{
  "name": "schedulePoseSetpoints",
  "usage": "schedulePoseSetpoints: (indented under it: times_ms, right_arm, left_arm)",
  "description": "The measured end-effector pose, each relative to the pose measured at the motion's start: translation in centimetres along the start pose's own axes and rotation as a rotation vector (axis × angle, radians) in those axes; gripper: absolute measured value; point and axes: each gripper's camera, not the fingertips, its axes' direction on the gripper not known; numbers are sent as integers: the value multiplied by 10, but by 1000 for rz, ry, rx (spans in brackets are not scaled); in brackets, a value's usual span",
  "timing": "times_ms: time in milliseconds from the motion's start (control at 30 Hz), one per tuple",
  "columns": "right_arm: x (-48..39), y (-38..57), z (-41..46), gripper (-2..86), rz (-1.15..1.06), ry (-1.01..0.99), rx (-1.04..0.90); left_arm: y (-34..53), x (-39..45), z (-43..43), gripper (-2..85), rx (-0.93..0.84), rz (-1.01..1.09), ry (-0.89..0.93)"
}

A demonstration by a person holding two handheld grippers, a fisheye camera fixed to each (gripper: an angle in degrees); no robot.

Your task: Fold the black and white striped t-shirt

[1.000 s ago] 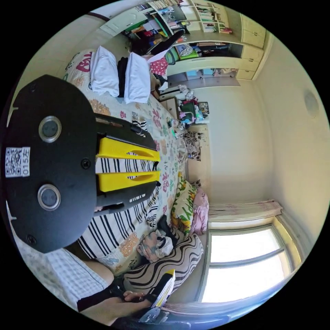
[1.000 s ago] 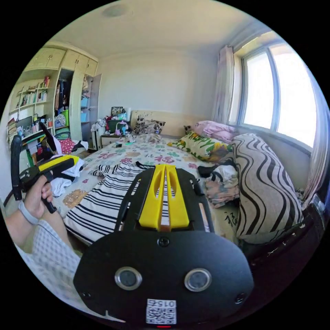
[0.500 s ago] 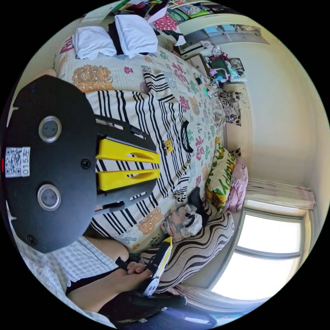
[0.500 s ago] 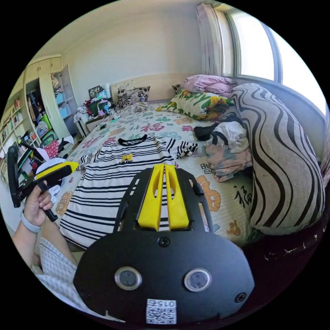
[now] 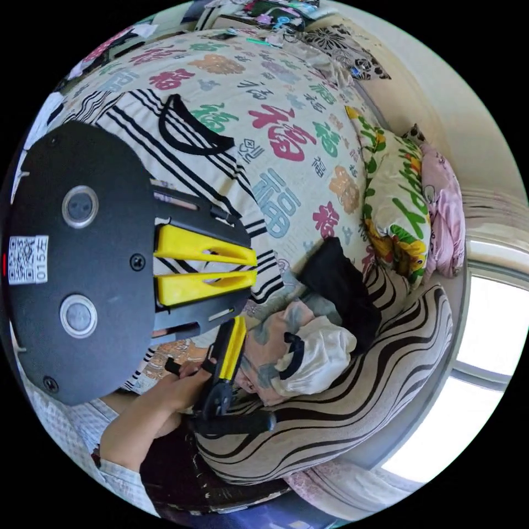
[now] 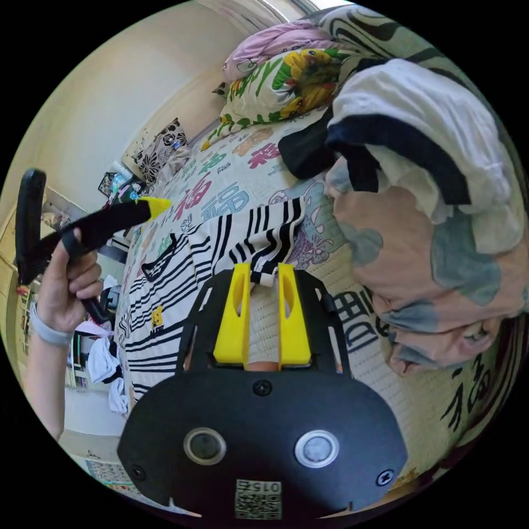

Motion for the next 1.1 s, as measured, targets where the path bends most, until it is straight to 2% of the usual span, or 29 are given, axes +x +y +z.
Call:
schedulePoseSetpoints:
  times_ms: [133,333,400,633,933,1100]
  right_arm:
    - [9,-28,26,46,-21,4,-101]
    - [35,-36,6,33,4,-38,-41]
    - [38,-41,0,32,-8,-42,-37]
    - [38,-54,-12,28,-11,-45,-23]
    - [25,-83,-35,-6,-71,9,11]
    - [-17,-96,-65,-7,-292,34,97]
  left_arm:
    - [-79,8,98,45,-193,89,22]
    - [-125,15,192,54,-312,135,-45]
    - [-132,15,208,50,-324,147,-91]
    - [-149,-12,221,11,-321,189,-58]
    - [-152,-126,160,1,-60,-73,197]
    - [-103,-197,87,1,156,-104,271]
